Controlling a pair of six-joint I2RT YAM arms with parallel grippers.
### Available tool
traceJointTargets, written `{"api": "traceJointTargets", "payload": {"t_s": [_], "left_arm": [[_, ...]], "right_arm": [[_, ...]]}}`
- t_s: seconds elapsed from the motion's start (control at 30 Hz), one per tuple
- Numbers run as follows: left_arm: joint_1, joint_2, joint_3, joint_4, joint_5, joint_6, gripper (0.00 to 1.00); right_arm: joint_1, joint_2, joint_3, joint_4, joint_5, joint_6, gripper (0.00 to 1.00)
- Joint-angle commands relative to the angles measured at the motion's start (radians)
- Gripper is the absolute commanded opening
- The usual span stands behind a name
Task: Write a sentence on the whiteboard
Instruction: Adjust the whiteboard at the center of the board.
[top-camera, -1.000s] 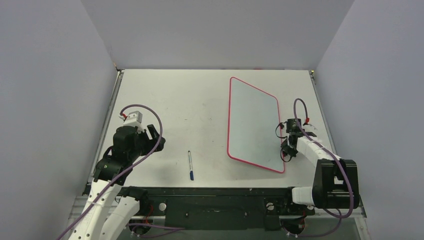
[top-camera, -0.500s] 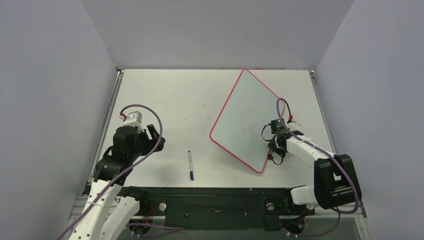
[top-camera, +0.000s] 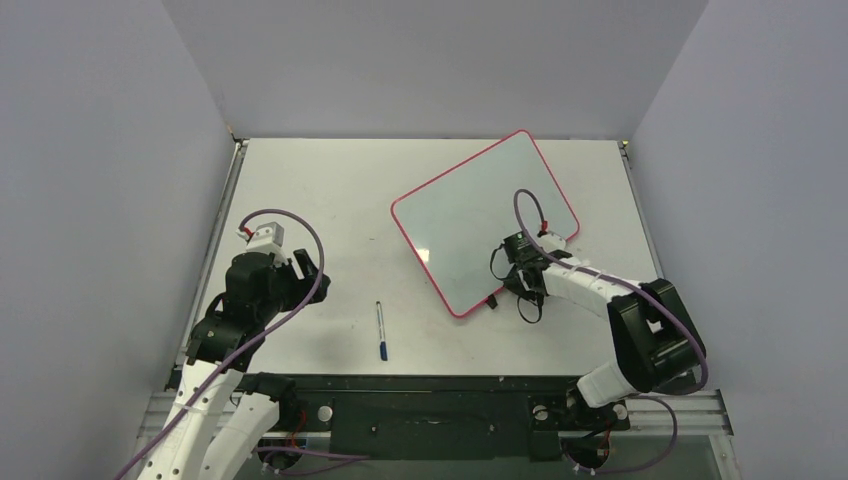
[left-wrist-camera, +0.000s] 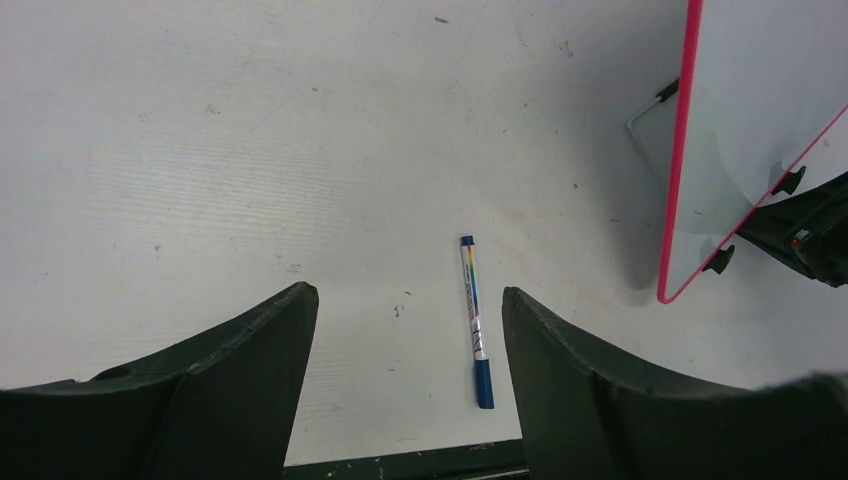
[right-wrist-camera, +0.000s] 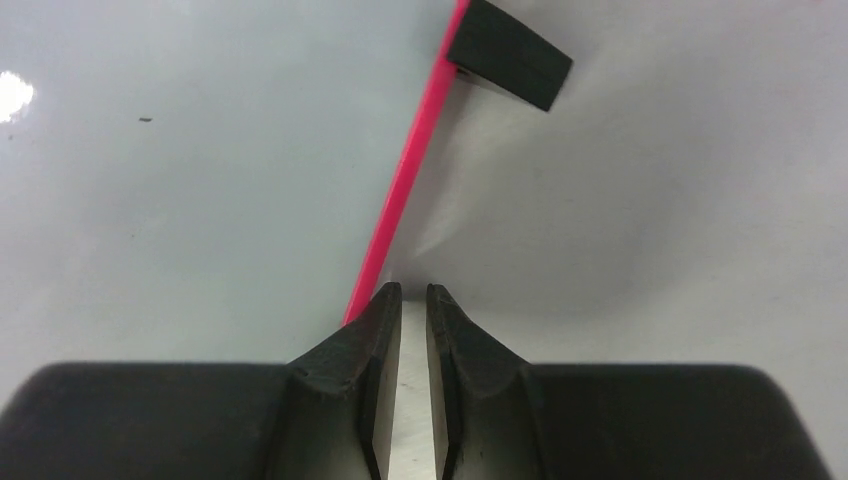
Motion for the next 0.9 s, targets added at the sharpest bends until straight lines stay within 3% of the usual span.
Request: {"api": "traceJointTargets", "payload": {"t_s": [0.0, 0.6, 0.87], "left_arm": [[-0.004, -0.010, 0.002, 0.032, -0.014, 0.007, 0.65], [-0.004, -0.002, 0.001, 0.030, -0.018, 0.006, 0.65], [-0.003, 0.006, 0.002, 0.029, -0.023, 0.005, 0.65]], "right_arm": [[0.052, 0.085, 0.037, 0.039, -0.054, 0.056, 0.13], [0.141, 0.221, 0.213, 0.045, -0.075, 0.054, 0.13], [0.175, 0.196, 0.231, 0.022, -0.071, 0.026, 0.13]]}}
